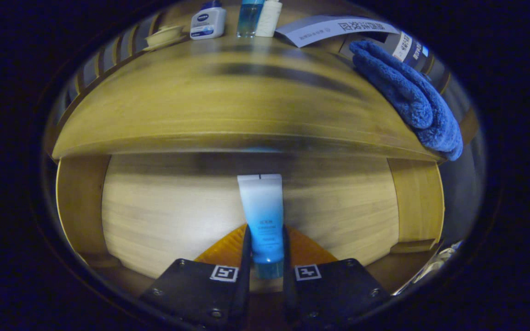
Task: Pull open the drawer, take out the items inside it, and place them on the countertop above the cabinet.
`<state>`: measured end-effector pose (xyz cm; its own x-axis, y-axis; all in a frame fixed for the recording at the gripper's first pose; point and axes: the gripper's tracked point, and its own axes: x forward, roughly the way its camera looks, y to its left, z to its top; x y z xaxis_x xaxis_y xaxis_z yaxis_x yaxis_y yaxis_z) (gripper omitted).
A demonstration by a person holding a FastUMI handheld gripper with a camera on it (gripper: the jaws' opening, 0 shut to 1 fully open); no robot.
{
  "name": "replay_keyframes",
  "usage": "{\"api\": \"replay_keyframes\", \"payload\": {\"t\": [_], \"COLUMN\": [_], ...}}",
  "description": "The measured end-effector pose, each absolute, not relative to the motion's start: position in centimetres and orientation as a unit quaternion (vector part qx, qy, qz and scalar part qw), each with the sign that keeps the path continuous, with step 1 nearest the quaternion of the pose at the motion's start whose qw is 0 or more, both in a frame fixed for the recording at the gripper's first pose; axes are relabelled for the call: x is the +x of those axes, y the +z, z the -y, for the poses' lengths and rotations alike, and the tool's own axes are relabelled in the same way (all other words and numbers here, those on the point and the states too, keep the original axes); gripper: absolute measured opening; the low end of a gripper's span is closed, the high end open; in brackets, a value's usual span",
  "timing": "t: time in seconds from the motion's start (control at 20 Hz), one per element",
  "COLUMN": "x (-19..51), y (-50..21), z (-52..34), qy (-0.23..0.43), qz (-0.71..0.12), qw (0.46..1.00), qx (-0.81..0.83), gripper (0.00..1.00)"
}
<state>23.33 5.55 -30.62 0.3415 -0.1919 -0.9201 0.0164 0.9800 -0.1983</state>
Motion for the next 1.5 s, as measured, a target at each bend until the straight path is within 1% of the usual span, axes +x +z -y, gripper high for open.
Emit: {"api": "replay_keyframes", "payload": {"t": [0.2, 0.6, 0.75, 0.9, 1.2, 1.5], "x": [23.1, 20.9, 22.0, 24.5, 30.5, 34.4], "y": [-27.5, -19.4, -16.7, -14.7, -14.1, -16.2], "z": [-5.5, -4.0, -3.9, -4.6, -5.0, -5.6], "qy": [-0.078, -0.13, -0.137, -0.127, -0.104, -0.075], "qz": [-0.533, -0.475, -0.444, -0.414, -0.369, -0.371], "qw": [0.839, 0.862, 0.877, 0.895, 0.921, 0.925], "qx": [-0.076, -0.116, -0.12, -0.105, -0.063, -0.033], "gripper": [0.3, 0.3, 0.3, 0.3, 0.3, 0.3]}}
